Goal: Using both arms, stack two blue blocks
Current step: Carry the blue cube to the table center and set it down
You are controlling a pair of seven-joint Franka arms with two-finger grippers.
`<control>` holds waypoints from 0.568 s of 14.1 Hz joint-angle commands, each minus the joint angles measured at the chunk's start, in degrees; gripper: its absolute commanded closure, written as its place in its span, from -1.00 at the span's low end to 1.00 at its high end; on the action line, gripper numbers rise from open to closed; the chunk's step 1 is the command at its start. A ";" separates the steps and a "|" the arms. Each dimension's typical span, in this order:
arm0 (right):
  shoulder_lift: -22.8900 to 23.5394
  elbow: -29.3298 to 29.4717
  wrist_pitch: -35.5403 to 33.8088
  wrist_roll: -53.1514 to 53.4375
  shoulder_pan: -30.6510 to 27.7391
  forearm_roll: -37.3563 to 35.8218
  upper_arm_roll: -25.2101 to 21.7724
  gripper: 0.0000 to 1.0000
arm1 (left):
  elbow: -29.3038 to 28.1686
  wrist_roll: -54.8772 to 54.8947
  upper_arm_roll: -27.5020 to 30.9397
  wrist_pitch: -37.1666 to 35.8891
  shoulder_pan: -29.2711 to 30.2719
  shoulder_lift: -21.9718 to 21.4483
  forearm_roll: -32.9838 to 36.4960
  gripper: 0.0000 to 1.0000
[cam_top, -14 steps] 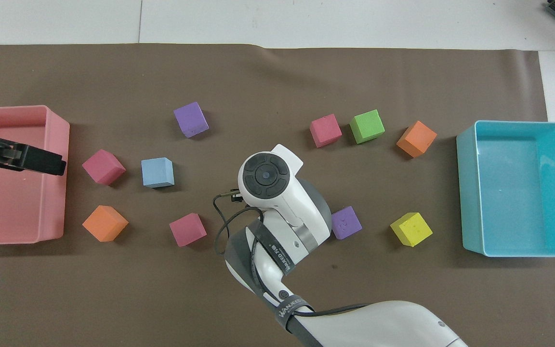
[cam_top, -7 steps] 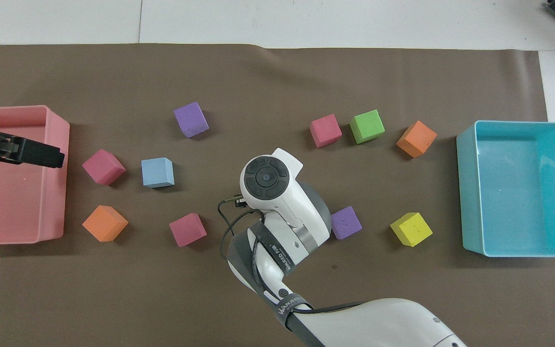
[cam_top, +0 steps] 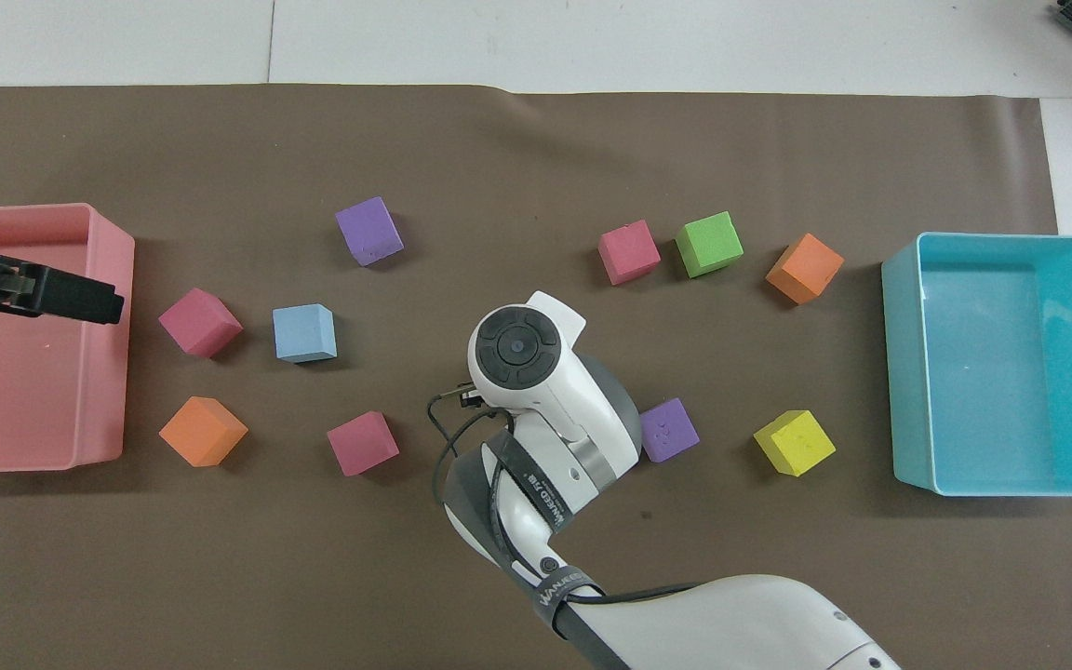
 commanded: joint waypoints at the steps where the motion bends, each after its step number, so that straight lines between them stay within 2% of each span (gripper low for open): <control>1: -1.50 -1.33 0.99 -0.34 -0.51 0.13 0.18 -1.00 | -1.37 -0.44 0.22 0.27 -0.15 -1.15 -0.91 -1.00; 8: -9.75 -2.83 -0.06 5.38 -2.26 0.31 0.18 -1.00 | -1.46 -0.35 0.13 0.09 -0.24 -1.24 -0.91 -1.00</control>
